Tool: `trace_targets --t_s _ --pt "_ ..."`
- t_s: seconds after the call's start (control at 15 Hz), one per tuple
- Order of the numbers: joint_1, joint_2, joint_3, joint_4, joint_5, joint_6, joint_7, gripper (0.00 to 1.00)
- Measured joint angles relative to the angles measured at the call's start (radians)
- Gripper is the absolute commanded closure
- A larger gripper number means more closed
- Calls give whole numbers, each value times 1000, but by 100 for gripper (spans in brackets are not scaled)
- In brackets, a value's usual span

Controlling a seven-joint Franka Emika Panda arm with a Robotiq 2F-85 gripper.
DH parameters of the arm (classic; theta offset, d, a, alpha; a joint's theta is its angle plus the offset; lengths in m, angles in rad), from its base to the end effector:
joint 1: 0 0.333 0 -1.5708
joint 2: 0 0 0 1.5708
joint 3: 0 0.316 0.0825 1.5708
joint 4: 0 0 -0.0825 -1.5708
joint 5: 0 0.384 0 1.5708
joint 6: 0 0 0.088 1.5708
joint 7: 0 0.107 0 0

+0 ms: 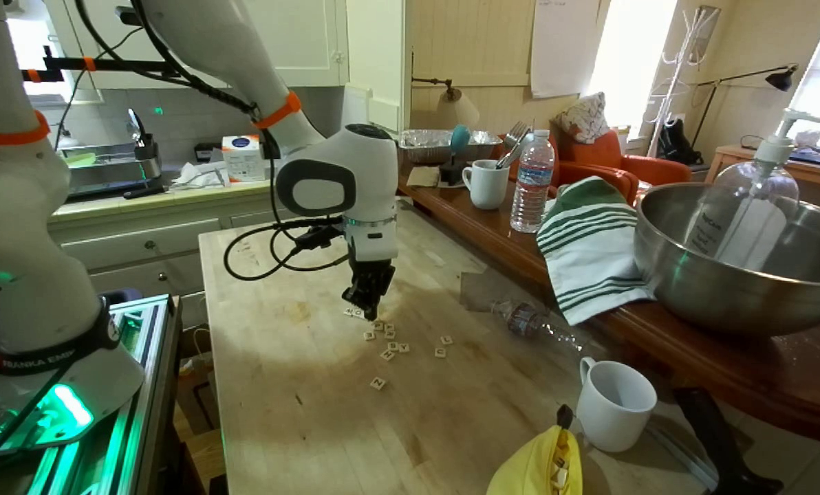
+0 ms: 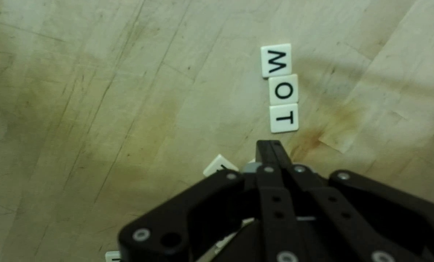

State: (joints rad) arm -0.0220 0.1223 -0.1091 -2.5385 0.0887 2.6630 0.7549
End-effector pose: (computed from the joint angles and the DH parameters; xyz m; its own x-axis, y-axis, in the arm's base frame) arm 0.4550 -0.0636 0.2278 0.5704 -0.8212 -0.0173 -0.8213 -0.5701 -0.0219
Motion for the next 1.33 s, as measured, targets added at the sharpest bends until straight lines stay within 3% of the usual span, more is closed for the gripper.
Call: trace_targets --t_s 0.8,1.33 --pt "-4 20 -30 -3 -100 8 -12 100" --pt "-4 33 -37 -15 -117 96 -44 100"
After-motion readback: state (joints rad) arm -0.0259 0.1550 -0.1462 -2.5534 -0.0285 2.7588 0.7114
